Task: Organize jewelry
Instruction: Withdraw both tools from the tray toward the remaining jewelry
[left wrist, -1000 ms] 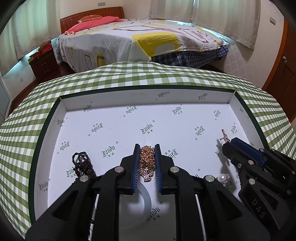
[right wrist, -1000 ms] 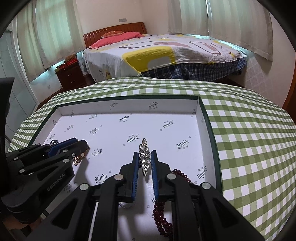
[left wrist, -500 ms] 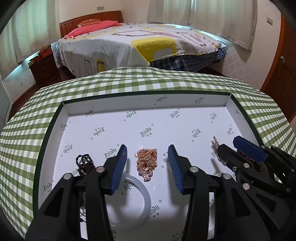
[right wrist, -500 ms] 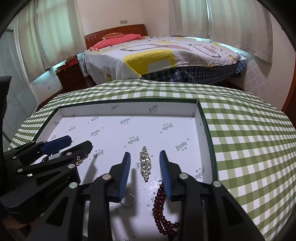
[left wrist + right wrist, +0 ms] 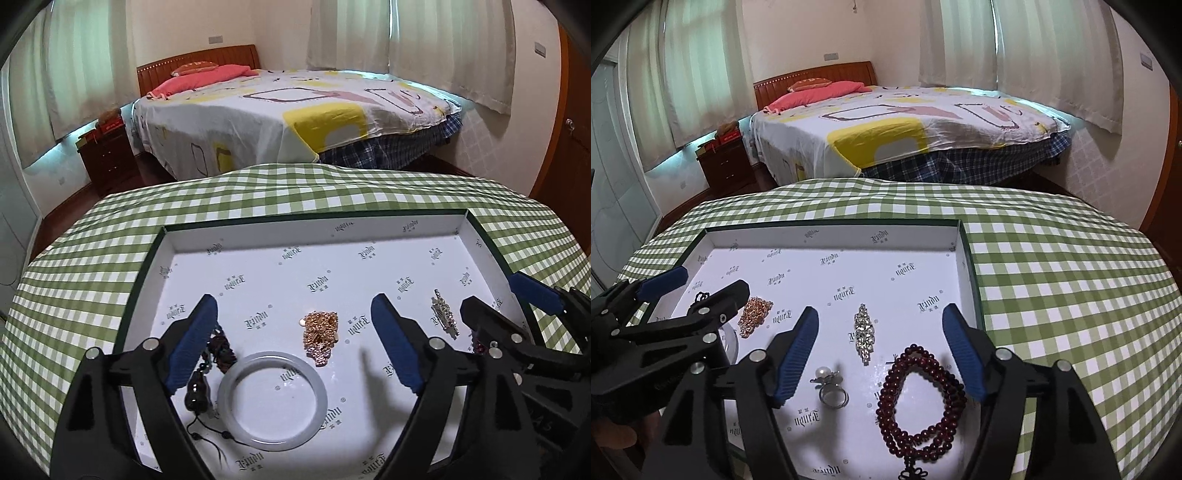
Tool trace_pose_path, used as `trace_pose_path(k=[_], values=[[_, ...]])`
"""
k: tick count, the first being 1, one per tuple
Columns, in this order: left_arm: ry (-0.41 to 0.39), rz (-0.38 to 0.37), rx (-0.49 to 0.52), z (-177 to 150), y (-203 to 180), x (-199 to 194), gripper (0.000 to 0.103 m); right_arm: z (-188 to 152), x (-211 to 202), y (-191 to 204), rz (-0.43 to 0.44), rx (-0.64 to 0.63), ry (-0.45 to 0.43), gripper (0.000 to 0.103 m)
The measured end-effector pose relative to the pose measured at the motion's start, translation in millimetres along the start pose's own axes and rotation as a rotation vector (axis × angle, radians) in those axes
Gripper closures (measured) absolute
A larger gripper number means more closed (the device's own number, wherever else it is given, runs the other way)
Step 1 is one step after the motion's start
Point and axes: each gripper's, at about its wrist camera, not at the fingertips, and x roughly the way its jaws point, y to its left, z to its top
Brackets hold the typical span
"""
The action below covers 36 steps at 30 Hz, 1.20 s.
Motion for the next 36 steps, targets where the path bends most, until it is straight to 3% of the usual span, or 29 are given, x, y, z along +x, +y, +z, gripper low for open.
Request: trace_pose_path(k=[10, 15, 25, 36], values=[[-0.072, 0.012, -0.035, 0, 15, -34, 0.013, 1, -22, 0, 0.007, 0.008, -0.036, 0.027], [-0.106, -0.017, -0.087, -5, 31, -58, 0.013, 0, -42, 1, 0.012, 0.005, -0.073, 0.026], [-0.124, -0.015, -0.133, -39, 50, -96, 0.013, -22, -76, -2, -0.02, -0.011, -0.115, 0.024], [-0.11, -0.034, -0.129, -93, 45, -121, 0.013, -67, -101, -5, -0.039, 0.0, -0.119, 0.024]])
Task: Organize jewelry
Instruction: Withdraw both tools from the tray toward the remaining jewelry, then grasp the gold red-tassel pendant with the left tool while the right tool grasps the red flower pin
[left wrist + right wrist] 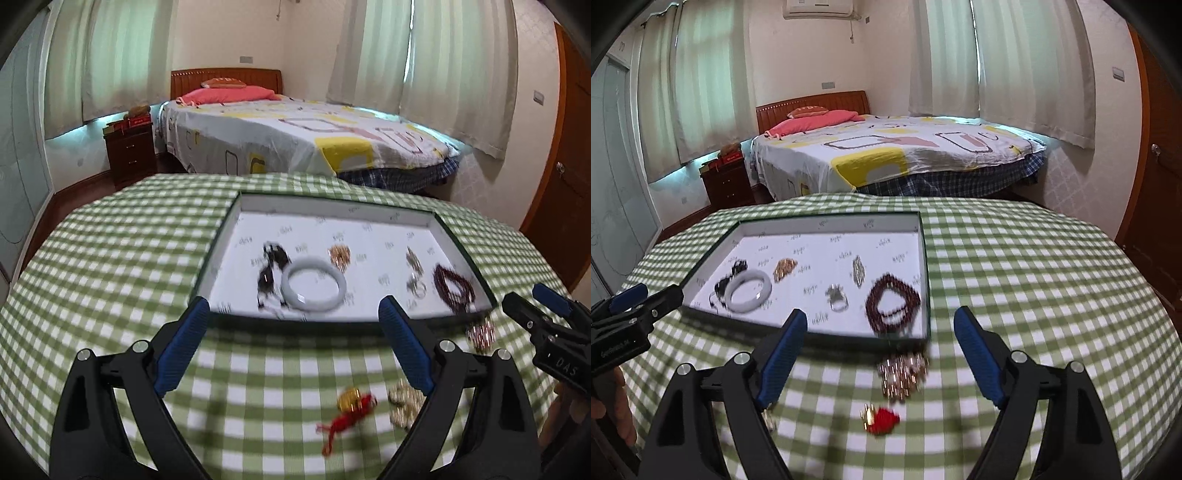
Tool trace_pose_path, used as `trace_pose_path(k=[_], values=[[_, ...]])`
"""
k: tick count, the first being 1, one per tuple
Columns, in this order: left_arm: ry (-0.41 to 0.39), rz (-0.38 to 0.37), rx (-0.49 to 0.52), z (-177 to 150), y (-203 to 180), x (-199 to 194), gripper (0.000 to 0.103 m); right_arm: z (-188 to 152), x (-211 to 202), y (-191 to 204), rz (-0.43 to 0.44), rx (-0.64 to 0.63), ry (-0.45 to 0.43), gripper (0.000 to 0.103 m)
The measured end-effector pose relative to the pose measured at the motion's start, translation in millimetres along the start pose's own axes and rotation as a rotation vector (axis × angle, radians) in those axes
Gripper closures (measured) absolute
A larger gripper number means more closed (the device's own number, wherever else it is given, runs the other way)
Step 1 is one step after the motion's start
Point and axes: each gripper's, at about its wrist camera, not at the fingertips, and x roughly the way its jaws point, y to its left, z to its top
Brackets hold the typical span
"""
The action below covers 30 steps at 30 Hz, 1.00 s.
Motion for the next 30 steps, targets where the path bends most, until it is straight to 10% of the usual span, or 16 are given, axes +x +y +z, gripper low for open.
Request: trace_pose_path(k=[25, 30], values=[[0.19, -0.002, 0.058, -63, -27, 22, 0.031, -61, -19, -12, 0.012, 0.028, 0.046, 0.024], [0.198, -0.008, 0.086, -62, -32, 27, 0.052, -61, -19, -12, 0.013, 0.026, 0.046, 0.024]])
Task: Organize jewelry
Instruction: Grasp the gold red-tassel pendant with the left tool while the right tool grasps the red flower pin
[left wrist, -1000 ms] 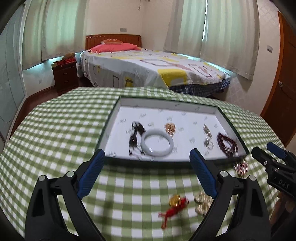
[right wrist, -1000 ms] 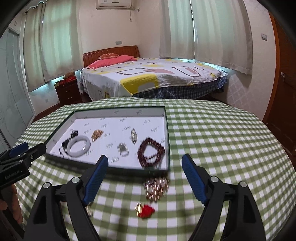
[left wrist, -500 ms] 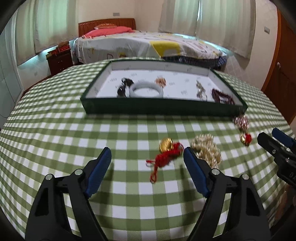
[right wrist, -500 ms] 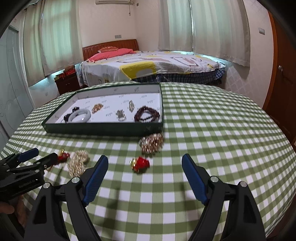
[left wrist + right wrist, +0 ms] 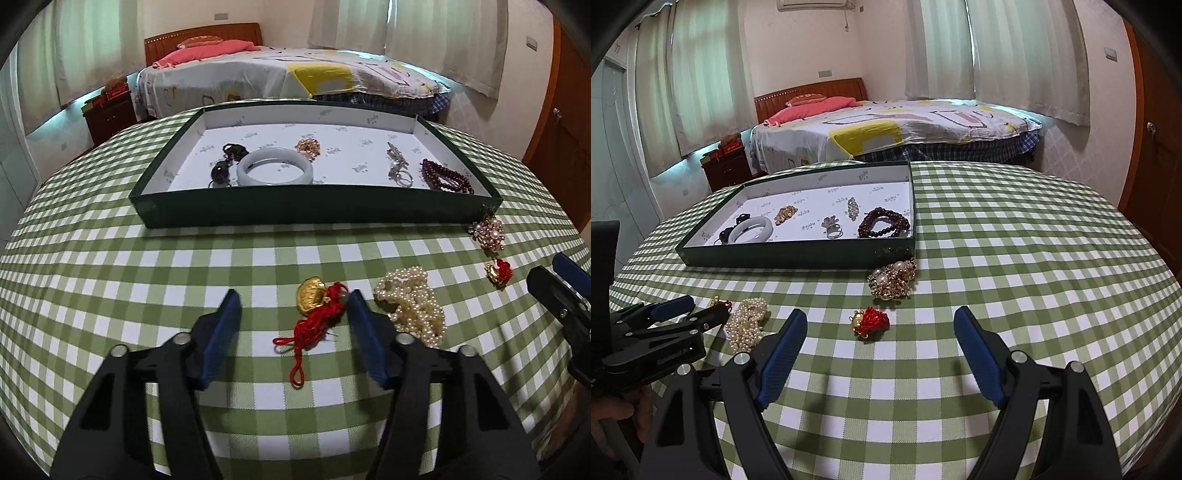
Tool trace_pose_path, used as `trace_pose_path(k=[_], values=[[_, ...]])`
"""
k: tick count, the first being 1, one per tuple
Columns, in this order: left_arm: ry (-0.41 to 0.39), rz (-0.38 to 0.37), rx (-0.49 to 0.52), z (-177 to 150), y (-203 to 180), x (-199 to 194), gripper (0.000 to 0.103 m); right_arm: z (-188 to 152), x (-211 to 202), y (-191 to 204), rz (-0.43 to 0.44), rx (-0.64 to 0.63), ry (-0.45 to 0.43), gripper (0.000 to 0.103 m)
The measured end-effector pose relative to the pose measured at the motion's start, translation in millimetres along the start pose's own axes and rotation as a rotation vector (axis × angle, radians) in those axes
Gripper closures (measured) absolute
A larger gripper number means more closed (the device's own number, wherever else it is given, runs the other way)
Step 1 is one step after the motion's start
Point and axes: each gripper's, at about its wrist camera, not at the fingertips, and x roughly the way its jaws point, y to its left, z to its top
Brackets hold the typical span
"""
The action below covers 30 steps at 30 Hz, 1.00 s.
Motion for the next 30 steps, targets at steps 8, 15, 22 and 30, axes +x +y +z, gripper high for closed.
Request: trace_pose_path(k=[8, 15, 22, 30], values=[[-0.016, -0.025, -0.018, -2, 12, -4, 0.078, 0, 3, 1, 0.002, -0.003, 0.011, 0.024], [-0.026, -0.005, -0.053, -3, 31, -9, 0.079, 2, 10, 7, 0.014, -0.017, 0.037, 0.024], [-0.037, 0.036, -0.09, -3, 56, -13, 0.079, 6, 26, 10, 0.021, -0.022, 0.091, 0.03], [-0.044, 0.054, -0.117, 0, 70, -14, 0.079, 4, 41, 11, 0.007, -0.028, 0.154, 0.053]])
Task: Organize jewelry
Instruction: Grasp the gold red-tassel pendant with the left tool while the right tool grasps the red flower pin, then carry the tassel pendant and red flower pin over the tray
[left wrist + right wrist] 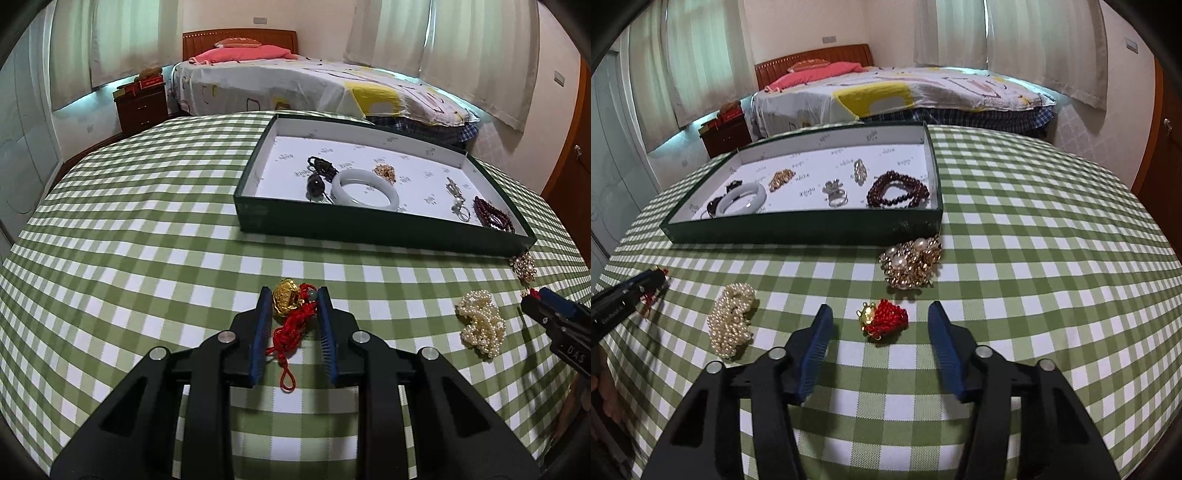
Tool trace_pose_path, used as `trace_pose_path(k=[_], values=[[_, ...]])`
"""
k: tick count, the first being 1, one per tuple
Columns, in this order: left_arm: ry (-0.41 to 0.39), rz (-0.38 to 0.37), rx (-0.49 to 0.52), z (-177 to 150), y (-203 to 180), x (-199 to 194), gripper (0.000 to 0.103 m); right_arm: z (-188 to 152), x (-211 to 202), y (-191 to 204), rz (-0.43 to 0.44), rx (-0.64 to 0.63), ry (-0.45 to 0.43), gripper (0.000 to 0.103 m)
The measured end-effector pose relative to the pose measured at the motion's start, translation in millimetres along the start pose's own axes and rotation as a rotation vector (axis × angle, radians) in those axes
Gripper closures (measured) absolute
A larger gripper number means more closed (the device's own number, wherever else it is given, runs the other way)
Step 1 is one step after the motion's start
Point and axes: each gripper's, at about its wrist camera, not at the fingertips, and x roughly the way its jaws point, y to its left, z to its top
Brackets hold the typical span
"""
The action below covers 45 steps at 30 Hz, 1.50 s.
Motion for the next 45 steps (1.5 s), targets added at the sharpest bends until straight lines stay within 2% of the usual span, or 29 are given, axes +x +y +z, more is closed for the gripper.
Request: trace_pose_path(k=[5, 9, 12, 21, 45], values=[[0.0, 0.002, 0.0, 0, 2, -1, 0.079, -2, -2, 2, -0.008, -0.014, -0.005, 0.065], [0.0, 0.003, 0.0, 0, 3, -2, 0.079, -4, -4, 1, -0.003, -0.016, -0.01, 0.08], [0.0, 0.003, 0.001, -1, 3, -1, 0.079, -6, -6, 0, 0.005, -0.018, -0.014, 0.085], [-0.002, 0.004, 0.002, -2, 3, -2, 0.079, -10, -12, 1, 0.015, -0.011, -0.041, 0.088], [-0.049, -0.005, 0.023, 3, -5, -21, 0.079, 1, -31, 11, 0.036, -0.023, -0.112, 0.088]])
